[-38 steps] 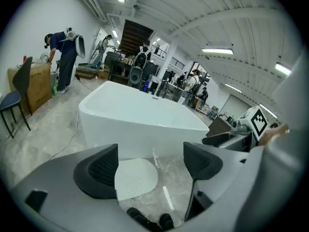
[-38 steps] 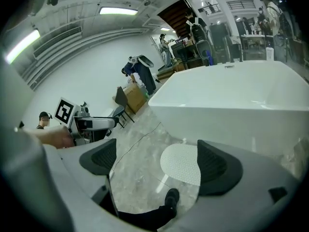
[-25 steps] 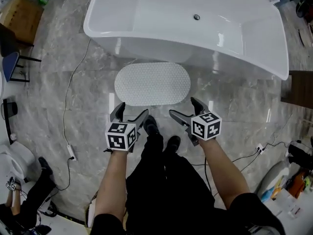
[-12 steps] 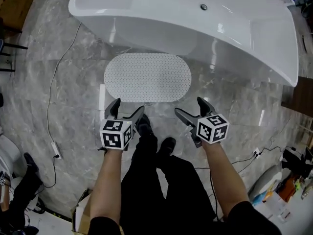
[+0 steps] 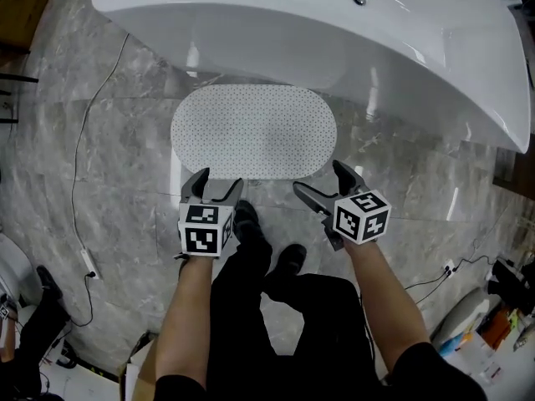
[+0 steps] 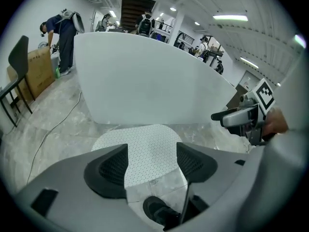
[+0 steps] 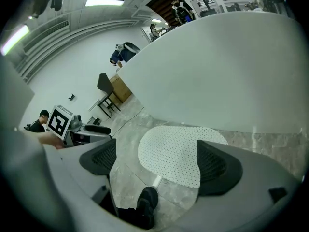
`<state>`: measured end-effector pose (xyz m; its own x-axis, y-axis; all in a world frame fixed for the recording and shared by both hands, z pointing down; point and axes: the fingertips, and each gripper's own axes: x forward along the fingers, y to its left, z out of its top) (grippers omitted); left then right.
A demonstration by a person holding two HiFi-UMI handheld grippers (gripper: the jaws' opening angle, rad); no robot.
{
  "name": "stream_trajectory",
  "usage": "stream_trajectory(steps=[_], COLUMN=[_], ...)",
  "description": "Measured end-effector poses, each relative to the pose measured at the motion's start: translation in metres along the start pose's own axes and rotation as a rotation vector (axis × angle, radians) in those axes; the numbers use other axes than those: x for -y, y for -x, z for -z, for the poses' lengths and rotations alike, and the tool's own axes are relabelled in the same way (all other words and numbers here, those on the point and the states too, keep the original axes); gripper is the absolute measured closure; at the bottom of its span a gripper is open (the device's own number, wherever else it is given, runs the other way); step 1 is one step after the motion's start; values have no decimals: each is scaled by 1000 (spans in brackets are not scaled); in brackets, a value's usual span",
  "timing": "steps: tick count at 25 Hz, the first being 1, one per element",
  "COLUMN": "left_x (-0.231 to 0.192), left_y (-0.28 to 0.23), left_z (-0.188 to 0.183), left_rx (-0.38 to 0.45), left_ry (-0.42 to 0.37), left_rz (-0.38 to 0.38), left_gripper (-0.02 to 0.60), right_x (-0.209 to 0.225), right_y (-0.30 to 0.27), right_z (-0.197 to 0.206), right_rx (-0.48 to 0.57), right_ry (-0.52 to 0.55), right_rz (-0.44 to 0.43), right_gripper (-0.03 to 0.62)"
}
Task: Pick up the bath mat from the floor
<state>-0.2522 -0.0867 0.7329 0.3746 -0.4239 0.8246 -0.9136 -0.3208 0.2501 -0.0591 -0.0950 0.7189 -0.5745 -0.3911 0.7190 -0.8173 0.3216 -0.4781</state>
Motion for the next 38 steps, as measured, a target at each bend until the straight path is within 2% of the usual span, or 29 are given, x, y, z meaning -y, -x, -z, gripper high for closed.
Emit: stream_trajectory(steps=[2, 7, 11, 14, 17, 20, 23, 29, 33, 38], left_x=[-3, -15, -26, -46, -45, -55, -76, -114, -139, -155], left_y=[-15, -58, -89, -101, -110, -115, -117, -134, -158, -197], left_z=[5, 11, 14, 1, -5, -8, -6, 38, 75, 115], left_rx=[4, 31, 14, 47, 77, 96, 99, 2, -58, -135], left_ry=[-14, 15, -38, -4, 18, -47, -94, -128, -74, -84], left_rz=[-7, -16, 9, 20, 87, 82, 43, -18, -64, -122], left_gripper=[250, 230, 204, 187, 142, 132, 130, 130, 130, 130], right_x=[9, 36, 66, 97, 118, 125, 131, 155, 169, 209], right_y=[-14, -53, -78, -91, -105, -123, -133, -160, -184, -194], right_z=[11, 51, 92, 83, 77, 62, 35, 42, 72, 109], right_rx=[-1, 13, -4, 69, 121, 110, 132, 66, -40, -138], right_ry=[3, -30, -4, -7, -31, -25, 84, 179, 276, 262], right_rz=[-7, -5, 18, 51, 72, 44, 39, 82, 101, 145], right_gripper=[79, 79, 79, 79, 79, 79, 79, 79, 79, 79])
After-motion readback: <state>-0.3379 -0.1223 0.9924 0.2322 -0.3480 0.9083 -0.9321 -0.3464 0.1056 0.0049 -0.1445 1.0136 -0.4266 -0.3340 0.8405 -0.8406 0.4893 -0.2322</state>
